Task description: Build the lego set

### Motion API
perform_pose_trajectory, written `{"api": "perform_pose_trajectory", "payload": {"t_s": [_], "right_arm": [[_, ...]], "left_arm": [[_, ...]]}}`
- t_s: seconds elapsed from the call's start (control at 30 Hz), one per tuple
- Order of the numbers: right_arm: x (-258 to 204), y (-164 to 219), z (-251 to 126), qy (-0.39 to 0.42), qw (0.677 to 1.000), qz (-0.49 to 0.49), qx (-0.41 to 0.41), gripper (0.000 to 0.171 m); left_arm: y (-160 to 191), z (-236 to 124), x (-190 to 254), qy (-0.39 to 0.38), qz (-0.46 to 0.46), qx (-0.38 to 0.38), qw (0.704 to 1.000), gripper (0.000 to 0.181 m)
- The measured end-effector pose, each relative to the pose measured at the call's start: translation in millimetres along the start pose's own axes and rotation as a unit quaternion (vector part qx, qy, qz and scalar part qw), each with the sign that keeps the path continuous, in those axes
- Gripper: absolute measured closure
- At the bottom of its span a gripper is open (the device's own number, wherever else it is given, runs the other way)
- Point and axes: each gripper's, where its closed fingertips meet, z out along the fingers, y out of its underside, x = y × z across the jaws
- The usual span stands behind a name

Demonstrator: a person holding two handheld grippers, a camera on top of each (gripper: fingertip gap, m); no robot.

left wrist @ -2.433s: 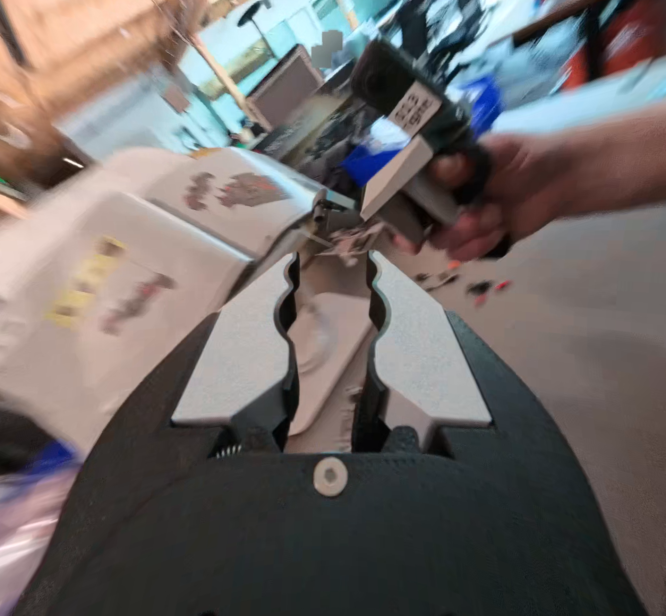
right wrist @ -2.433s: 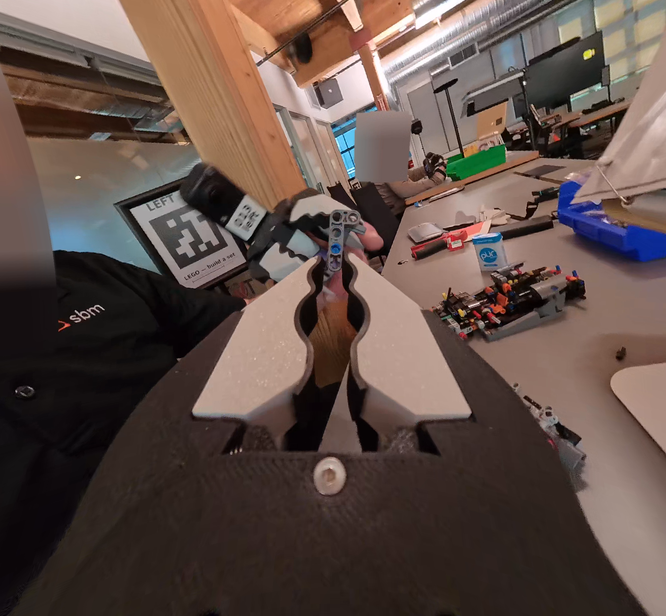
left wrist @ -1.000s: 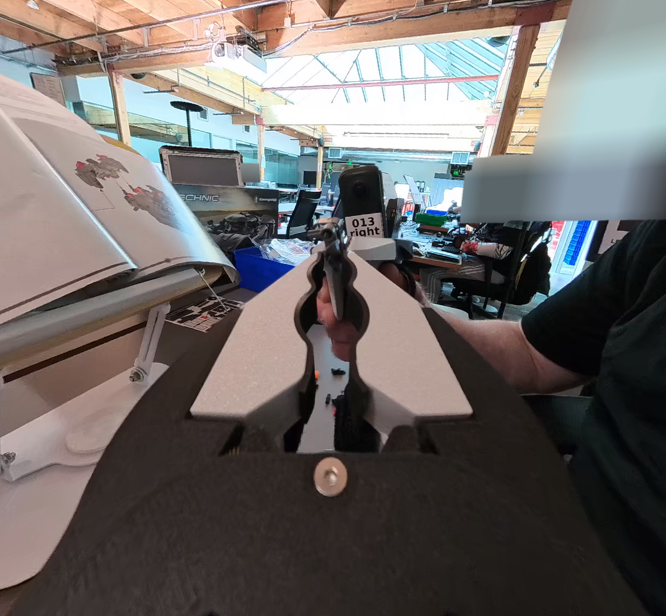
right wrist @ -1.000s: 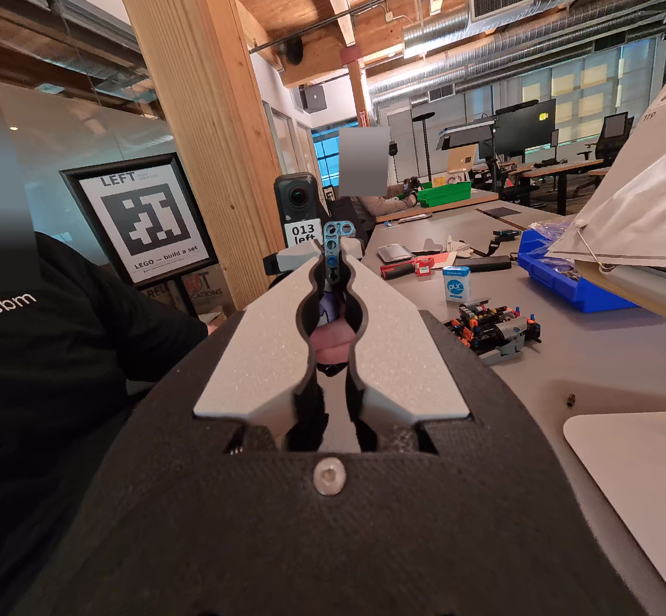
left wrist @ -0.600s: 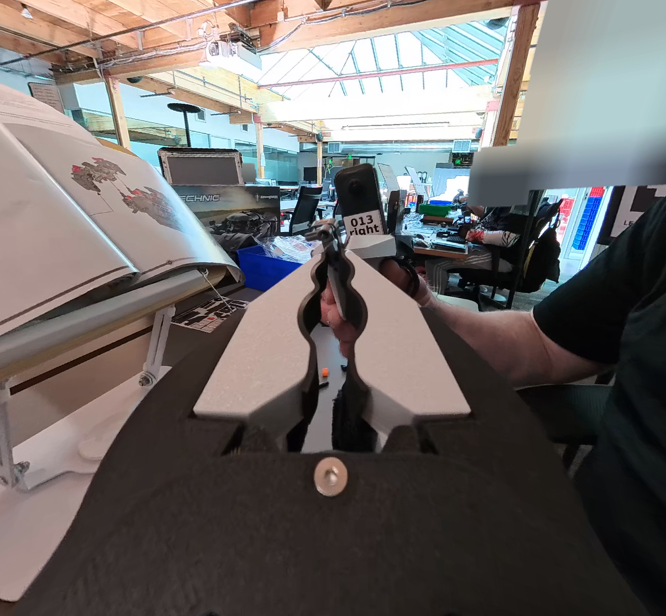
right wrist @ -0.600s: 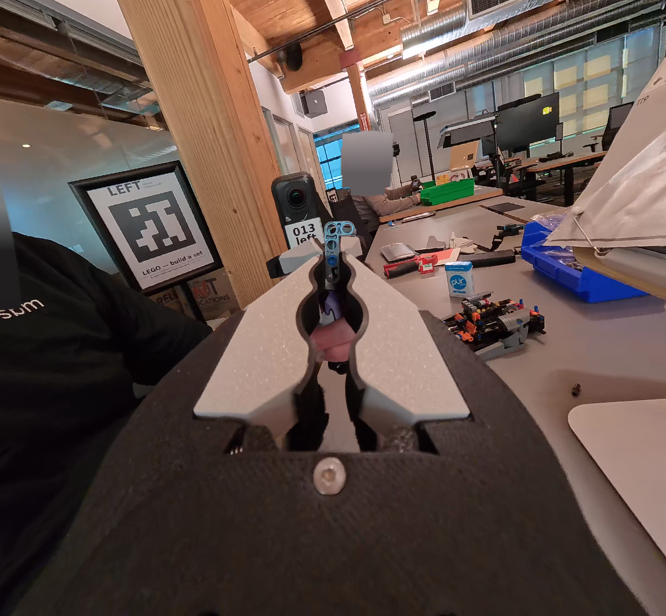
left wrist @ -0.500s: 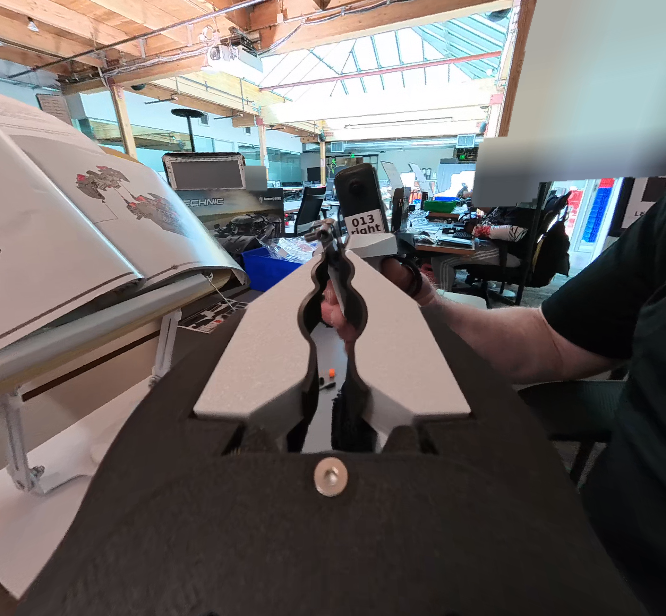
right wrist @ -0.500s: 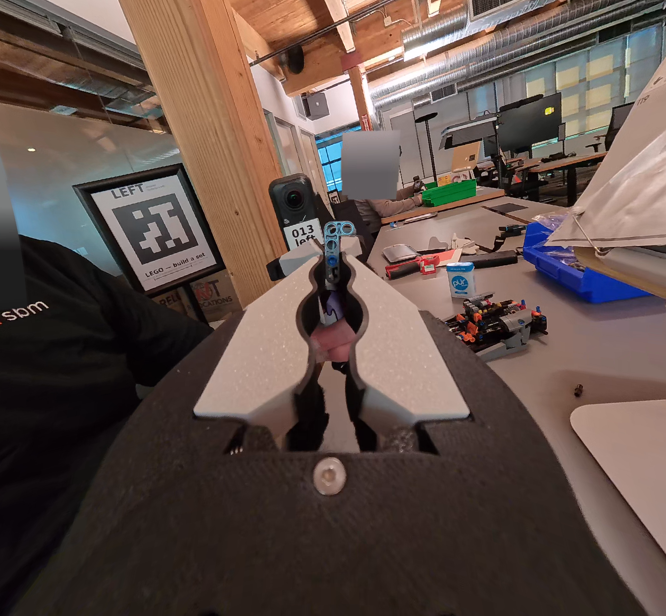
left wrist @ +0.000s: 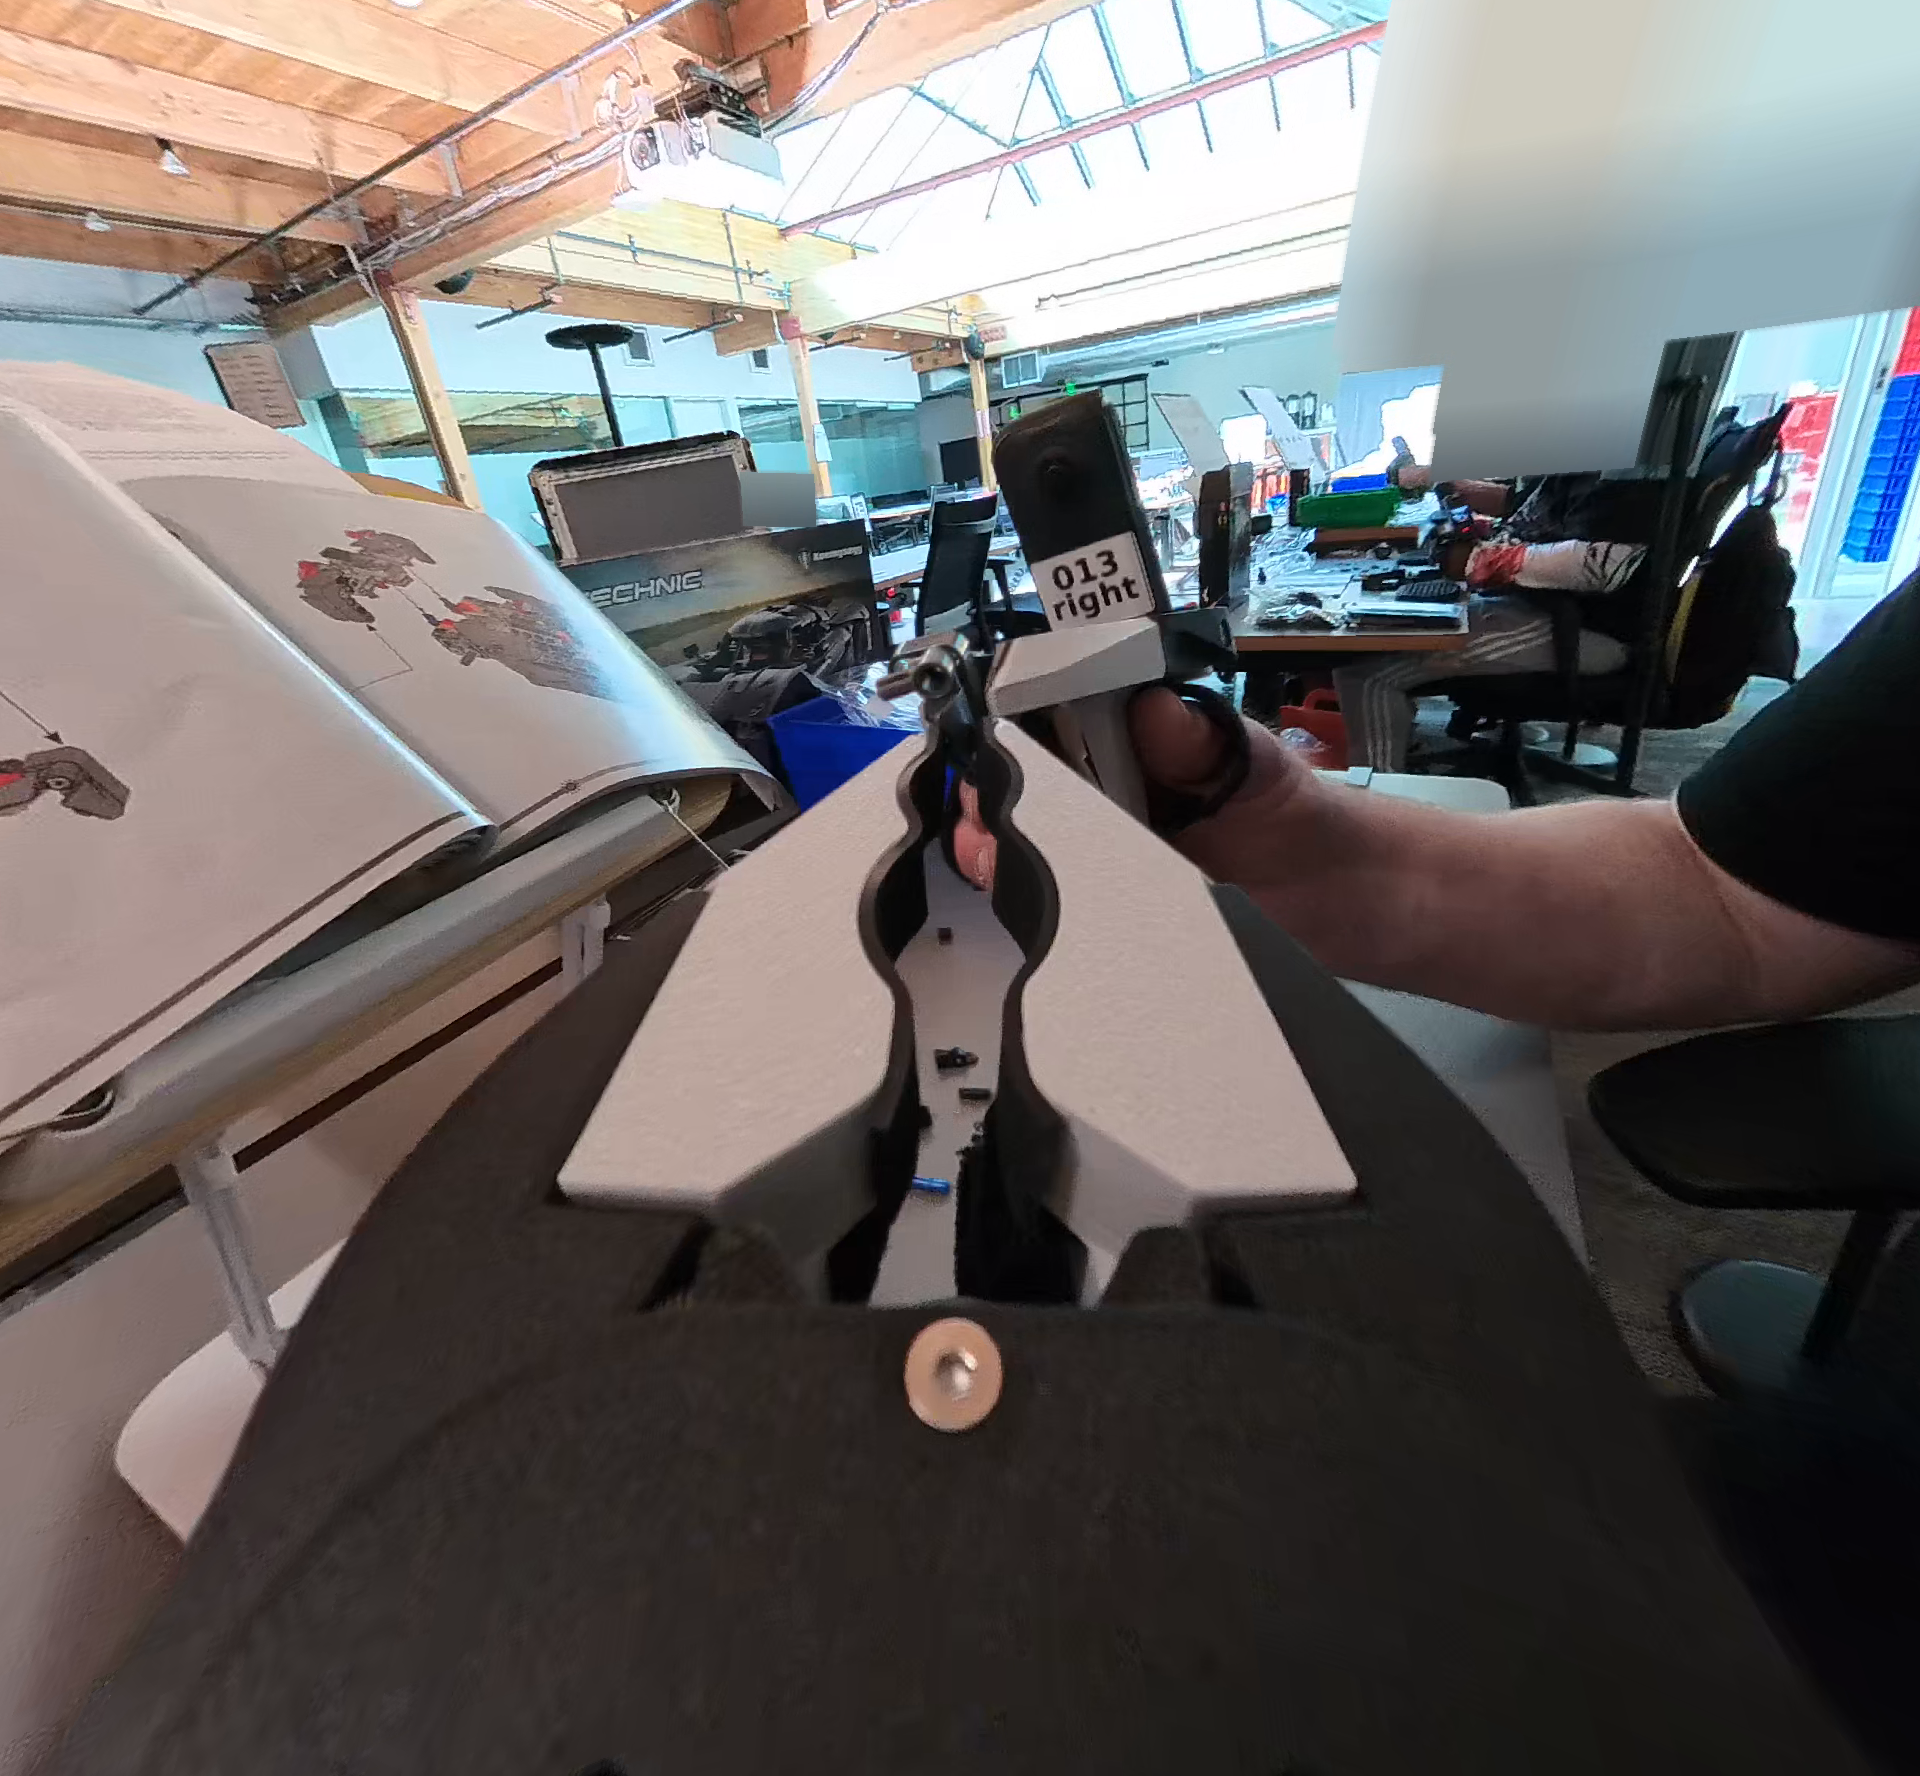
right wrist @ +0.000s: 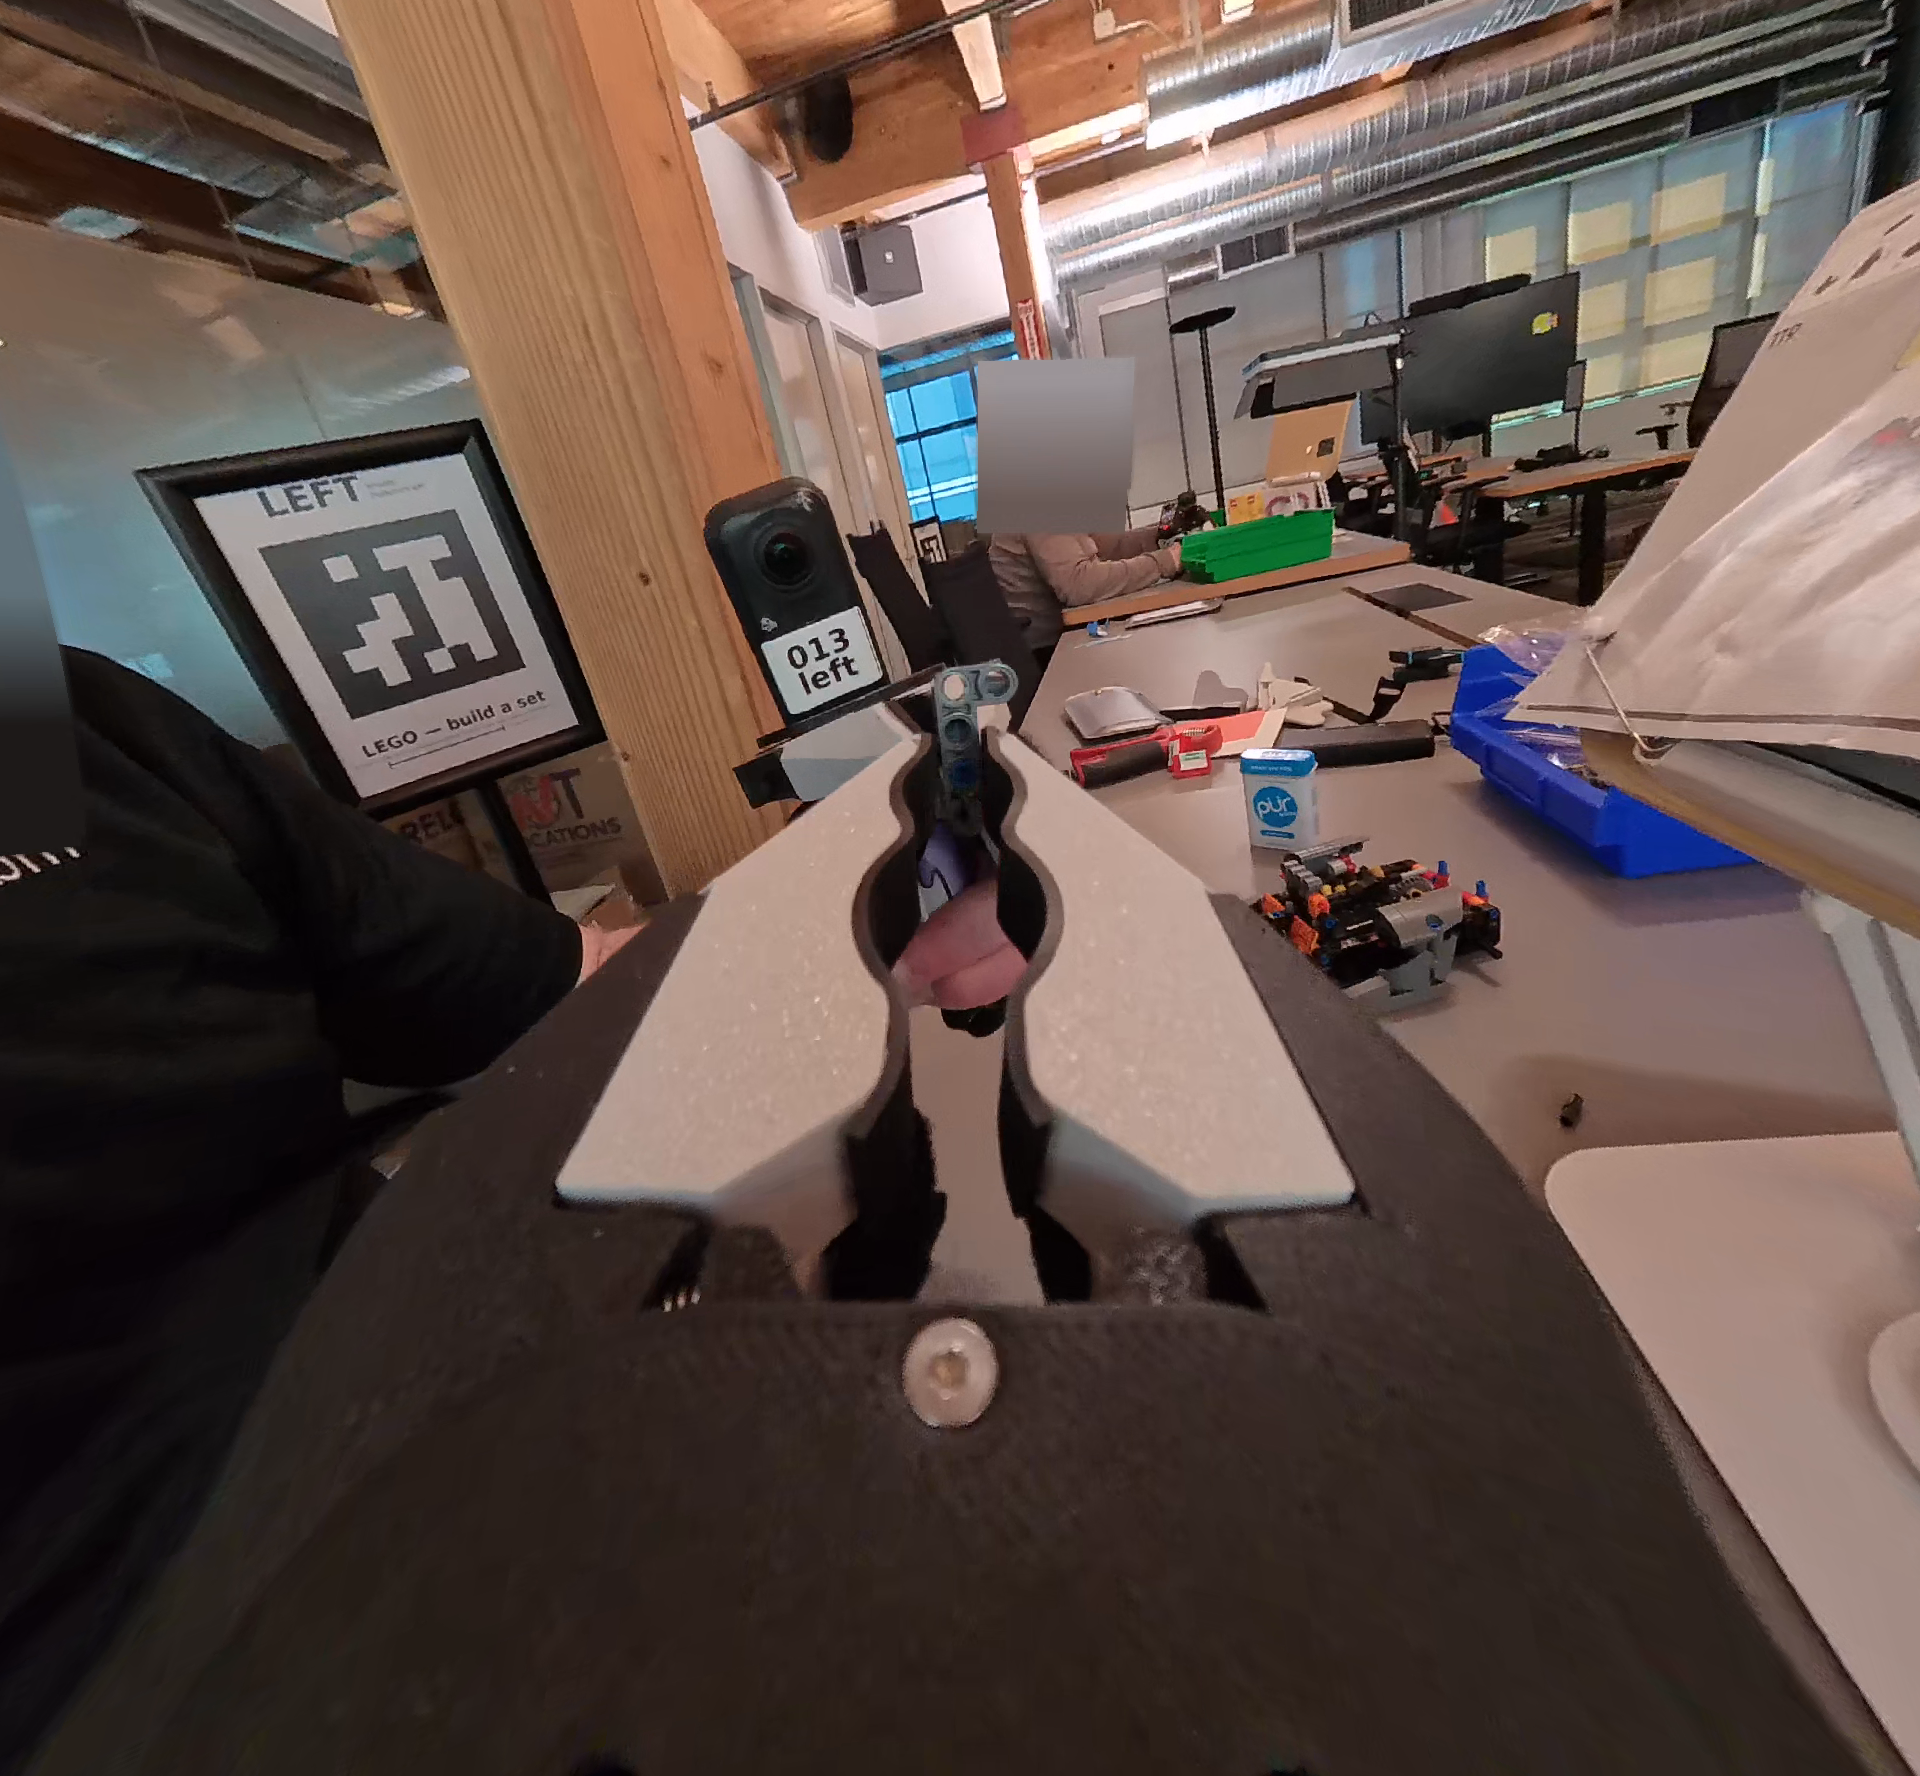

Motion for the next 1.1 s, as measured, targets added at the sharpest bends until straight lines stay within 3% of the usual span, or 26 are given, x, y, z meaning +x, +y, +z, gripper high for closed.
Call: {"api": "perform_pose_trajectory", "payload": {"t_s": [0.47,1.1], "right_arm": [[10,5,-2,-0.006,1.0,0.005,-0.004,0.158],[16,7,-15,0.004,1.0,-0.018,0.018,0.167]], "left_arm": [[4,3,-5,-0.014,0.018,-0.004,1.0,0.178],[10,11,-11,-0.024,-0.012,0.013,1.0,0.174]]}}
